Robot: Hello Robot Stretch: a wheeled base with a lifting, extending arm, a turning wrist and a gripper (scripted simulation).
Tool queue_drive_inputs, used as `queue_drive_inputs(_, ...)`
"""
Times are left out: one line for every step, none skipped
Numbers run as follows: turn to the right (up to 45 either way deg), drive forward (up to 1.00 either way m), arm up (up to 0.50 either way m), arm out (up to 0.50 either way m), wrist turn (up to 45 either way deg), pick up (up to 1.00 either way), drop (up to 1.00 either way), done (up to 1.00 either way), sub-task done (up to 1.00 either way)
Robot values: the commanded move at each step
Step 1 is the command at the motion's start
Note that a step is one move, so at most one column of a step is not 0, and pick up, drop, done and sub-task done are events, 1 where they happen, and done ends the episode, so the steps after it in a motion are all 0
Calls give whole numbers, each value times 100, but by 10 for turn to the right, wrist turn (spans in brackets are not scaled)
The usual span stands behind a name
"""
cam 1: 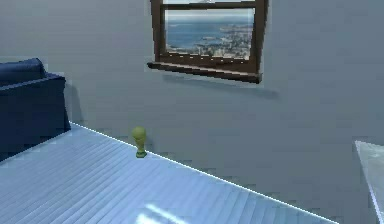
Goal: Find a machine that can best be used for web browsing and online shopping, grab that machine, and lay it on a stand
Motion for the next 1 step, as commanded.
queue_drive_inputs(-150,0,0,0,0,0,0,0,0)
